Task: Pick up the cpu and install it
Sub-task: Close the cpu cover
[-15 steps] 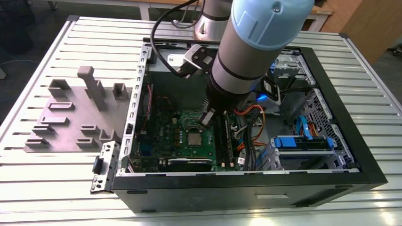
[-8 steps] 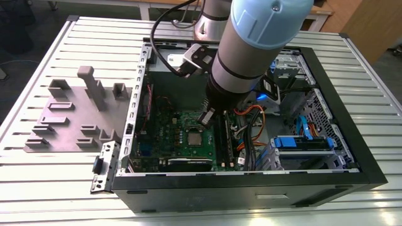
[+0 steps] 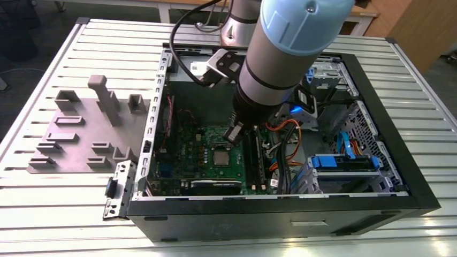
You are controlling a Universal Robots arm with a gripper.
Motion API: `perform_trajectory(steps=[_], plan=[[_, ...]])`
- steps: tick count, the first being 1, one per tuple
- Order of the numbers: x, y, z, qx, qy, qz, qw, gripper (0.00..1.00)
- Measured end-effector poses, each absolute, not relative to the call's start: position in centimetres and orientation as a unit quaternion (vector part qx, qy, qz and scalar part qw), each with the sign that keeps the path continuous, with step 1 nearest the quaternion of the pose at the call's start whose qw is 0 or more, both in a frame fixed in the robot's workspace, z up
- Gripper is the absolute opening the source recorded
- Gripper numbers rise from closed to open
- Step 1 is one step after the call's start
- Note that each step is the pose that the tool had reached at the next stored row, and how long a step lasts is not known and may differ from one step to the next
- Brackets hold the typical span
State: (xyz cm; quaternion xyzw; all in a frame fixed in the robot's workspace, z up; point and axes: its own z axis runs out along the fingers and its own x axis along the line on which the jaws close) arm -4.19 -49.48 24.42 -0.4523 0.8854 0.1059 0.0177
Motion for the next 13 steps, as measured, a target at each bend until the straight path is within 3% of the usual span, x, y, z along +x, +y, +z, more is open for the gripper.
perform_trajectory(steps=[13], plan=[[-4.49,-49.47,24.41,-0.453,0.884,0.110,0.020,0.11]])
